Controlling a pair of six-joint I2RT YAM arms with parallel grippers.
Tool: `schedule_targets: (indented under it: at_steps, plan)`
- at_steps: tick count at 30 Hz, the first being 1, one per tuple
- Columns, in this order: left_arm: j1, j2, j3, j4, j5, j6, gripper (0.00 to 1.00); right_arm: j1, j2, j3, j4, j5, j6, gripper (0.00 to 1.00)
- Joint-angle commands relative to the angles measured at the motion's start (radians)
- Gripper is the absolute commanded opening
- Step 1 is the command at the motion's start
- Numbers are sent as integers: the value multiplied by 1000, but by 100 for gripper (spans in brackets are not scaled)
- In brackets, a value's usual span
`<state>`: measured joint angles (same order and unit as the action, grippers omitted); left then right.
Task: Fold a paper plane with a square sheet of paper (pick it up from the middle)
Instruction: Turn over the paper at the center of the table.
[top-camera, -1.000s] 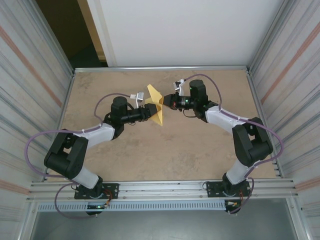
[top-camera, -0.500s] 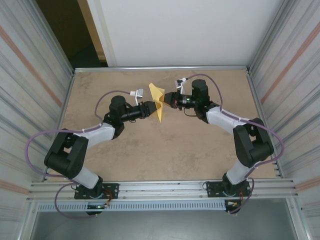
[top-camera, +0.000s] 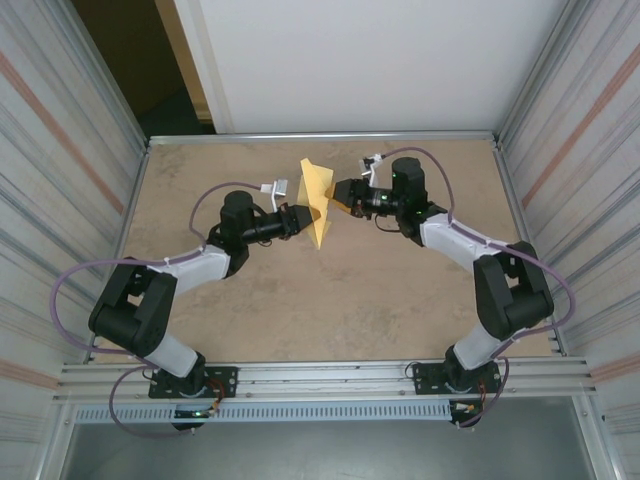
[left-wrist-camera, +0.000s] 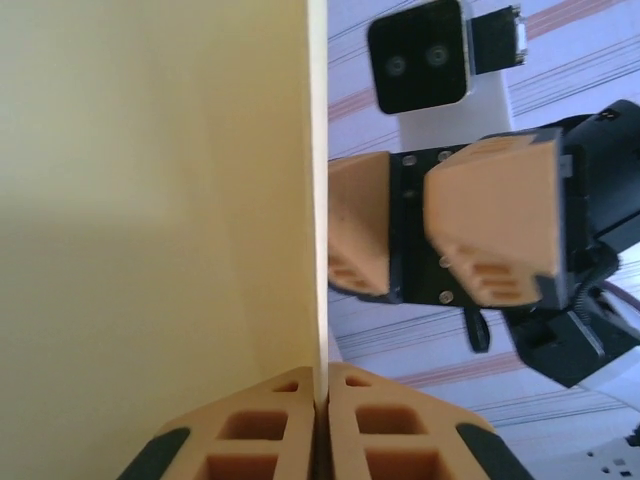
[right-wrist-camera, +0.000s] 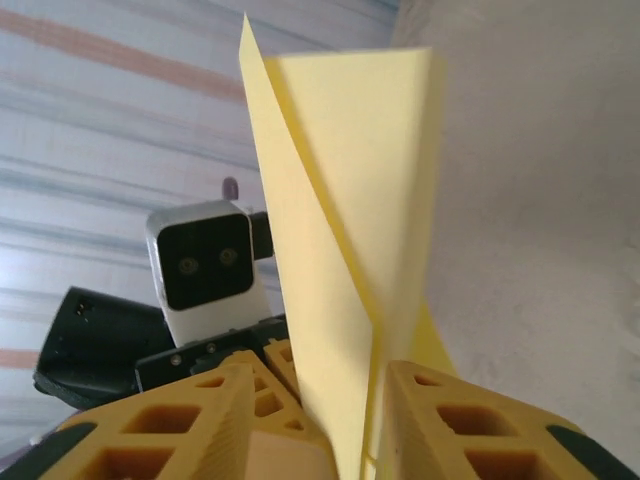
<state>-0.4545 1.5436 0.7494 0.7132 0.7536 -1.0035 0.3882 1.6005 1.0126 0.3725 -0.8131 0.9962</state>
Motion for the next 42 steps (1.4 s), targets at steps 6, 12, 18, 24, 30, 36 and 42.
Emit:
schedule_targets:
  at_steps: [6,12,18,24,30,36,42]
  plan:
    - [-3,-93,151,-553,-164,345,10,-107,-174,-57,-320,176,-213,57]
    - [-45,-71,368,-1069,-541,627,10,-141,-259,-71,-484,338,-325,63]
    - [-153,67,592,-1395,-1072,754,9,-162,-298,-82,-558,415,-361,63]
    - [-233,263,747,-1552,-1390,810,9,-181,-313,-104,-576,438,-355,63]
    - [-284,494,878,-1698,-1582,787,10,-198,-321,-119,-592,446,-352,62]
    - [-321,674,948,-1748,-1626,796,10,-206,-317,-132,-589,436,-344,62]
    - [-335,746,991,-1749,-1572,793,12,-209,-303,-136,-572,413,-335,62]
